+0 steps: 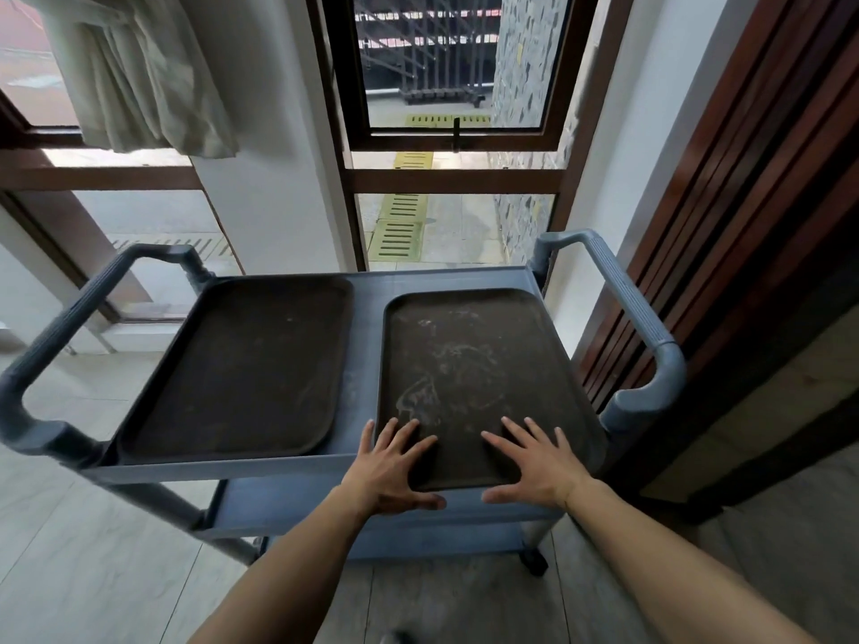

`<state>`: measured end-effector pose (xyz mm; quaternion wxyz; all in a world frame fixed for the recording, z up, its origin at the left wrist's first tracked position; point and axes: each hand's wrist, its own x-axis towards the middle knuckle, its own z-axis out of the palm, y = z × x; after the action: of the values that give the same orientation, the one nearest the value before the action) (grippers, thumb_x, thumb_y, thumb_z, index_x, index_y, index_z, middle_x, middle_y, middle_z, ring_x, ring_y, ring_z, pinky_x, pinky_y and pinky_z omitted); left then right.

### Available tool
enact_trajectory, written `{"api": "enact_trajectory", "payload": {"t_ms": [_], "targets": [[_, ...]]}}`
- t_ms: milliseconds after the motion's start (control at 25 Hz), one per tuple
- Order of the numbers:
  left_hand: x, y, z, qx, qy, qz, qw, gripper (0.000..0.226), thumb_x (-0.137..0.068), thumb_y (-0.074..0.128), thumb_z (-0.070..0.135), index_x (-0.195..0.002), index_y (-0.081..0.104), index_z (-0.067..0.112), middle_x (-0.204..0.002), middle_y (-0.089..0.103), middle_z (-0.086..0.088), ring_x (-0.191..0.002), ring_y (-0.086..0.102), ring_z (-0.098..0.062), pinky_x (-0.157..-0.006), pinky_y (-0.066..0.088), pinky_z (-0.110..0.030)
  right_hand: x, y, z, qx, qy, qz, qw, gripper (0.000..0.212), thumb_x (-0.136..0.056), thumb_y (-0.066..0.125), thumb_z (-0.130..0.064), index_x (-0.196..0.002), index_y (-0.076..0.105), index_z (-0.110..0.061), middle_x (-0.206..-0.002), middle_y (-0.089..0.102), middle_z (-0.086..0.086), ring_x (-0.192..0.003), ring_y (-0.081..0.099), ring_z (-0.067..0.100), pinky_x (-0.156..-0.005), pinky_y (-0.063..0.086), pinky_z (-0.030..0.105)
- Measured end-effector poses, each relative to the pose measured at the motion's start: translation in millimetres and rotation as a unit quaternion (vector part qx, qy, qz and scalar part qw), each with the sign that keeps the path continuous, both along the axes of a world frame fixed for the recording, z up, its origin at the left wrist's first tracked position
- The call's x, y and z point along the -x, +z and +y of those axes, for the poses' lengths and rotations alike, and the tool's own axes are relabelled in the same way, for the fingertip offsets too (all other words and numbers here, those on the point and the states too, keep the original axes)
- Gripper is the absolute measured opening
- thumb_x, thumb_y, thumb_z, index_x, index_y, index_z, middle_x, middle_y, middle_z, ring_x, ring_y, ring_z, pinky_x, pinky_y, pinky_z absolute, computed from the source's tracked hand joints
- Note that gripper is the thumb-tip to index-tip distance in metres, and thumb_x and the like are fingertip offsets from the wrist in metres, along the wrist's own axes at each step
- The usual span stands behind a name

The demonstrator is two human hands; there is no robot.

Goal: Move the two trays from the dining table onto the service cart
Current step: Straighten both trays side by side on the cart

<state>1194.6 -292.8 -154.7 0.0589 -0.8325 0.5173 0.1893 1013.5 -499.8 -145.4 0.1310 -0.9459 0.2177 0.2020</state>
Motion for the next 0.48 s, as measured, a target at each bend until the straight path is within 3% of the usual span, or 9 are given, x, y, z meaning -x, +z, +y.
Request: {"api": "enact_trajectory", "payload": {"t_ms": [240, 480], "targets": [[9, -8, -17, 0.008, -0.017, -0.023, 1.000, 0.105, -0.070, 0.031, 0.092, -0.155, -0.005, 0.043, -0.167, -0.012, -0.005, -0.151, -0.013, -0.034, -0.114, -0.020, -0.055, 8, -9, -7, 0.013, -0.005, 0.000, 1.000, 0.100, -0.062, 0.040, -0.093, -0.145, -0.005, -0.059, -0.162, -0.017, -0.009, -0.146, -0.020, 0.026, -0.109, -0.011, 0.065], [2, -6, -26, 0.002, -0.029, -0.031, 0.999, 0.095, -0.076, 0.027, 0.088, -0.153, -0.009, 0.046, -0.166, -0.009, -0.012, -0.150, -0.006, -0.041, -0.120, 0.001, -0.055, 4, -13, -10, 0.018, 0.000, -0.015, 1.000, 0.091, -0.062, 0.022, -0.097, -0.141, -0.010, -0.064, -0.161, -0.017, -0.012, -0.145, -0.023, 0.027, -0.103, -0.013, 0.073]]}}
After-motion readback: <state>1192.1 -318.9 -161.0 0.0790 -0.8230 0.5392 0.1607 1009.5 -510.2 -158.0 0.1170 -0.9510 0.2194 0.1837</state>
